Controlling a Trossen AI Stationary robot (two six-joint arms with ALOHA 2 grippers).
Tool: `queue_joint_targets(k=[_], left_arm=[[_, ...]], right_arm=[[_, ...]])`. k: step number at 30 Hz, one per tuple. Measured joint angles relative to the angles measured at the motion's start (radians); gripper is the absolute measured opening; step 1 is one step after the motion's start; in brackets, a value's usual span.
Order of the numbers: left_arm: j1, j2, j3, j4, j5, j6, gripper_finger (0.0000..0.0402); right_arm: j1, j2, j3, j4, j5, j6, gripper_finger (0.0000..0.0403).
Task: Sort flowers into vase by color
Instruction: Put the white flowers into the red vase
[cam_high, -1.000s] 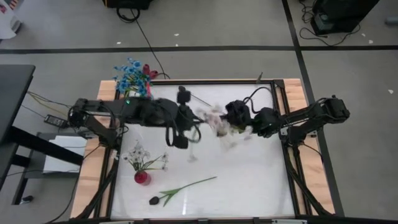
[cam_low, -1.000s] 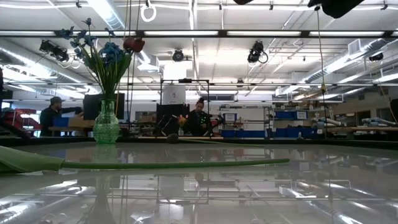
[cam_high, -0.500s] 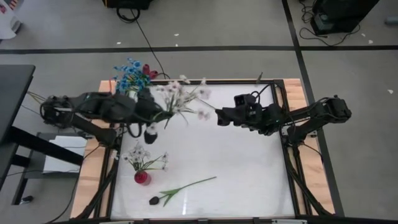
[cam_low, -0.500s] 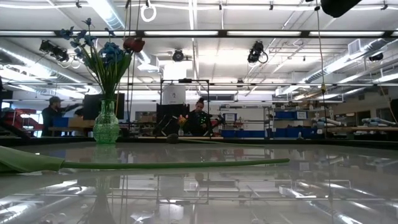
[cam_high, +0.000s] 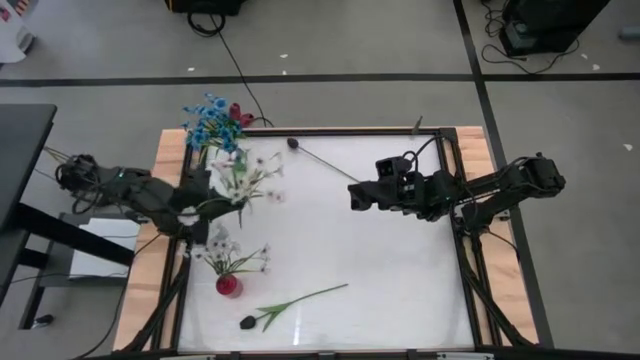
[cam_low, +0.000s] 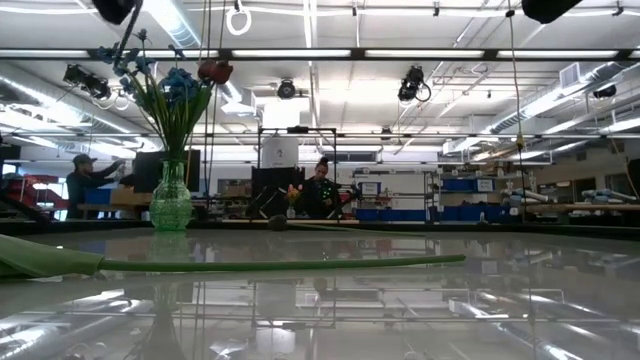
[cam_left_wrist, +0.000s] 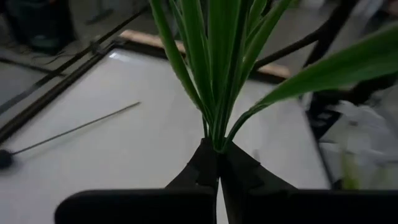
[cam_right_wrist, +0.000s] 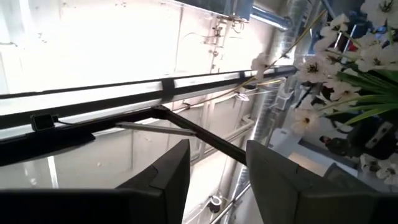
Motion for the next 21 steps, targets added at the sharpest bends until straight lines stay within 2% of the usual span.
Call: queue_joint_targets(k=[3,7,11,14,18,21], left_arm=[[-0.051,-0.089,-0.107,0.098,0.004,0.009,0.0007],[-0.102,-0.160,-0.202,0.128,0.013,0.016,0.0007],[-0.130,-0.201,-0.250,0.110,0.025,0.017,0.0007],[-0.132,-0.229,-0.257,0.032,0.017,0.021,0.0007],[-0.122,-0.259,-0.257,-0.060,-0.059,-0.043,0.0007],[-0.116,-0.280,-0.257,-0.090,-0.130,-0.111,0.0007]], right_arm=[[0.018,0.000,0.000,0.000,0.011,0.002,0.0165],[0.071,0.000,-0.001,-0.004,0.052,-0.030,0.0165],[0.150,0.000,-0.001,-0.014,0.184,-0.106,0.0165],[0.189,0.001,-0.001,-0.025,0.280,-0.182,0.0165],[0.234,0.001,-0.001,-0.025,0.457,-0.278,0.0164],[0.252,0.001,-0.002,-0.026,0.530,-0.324,0.0164]])
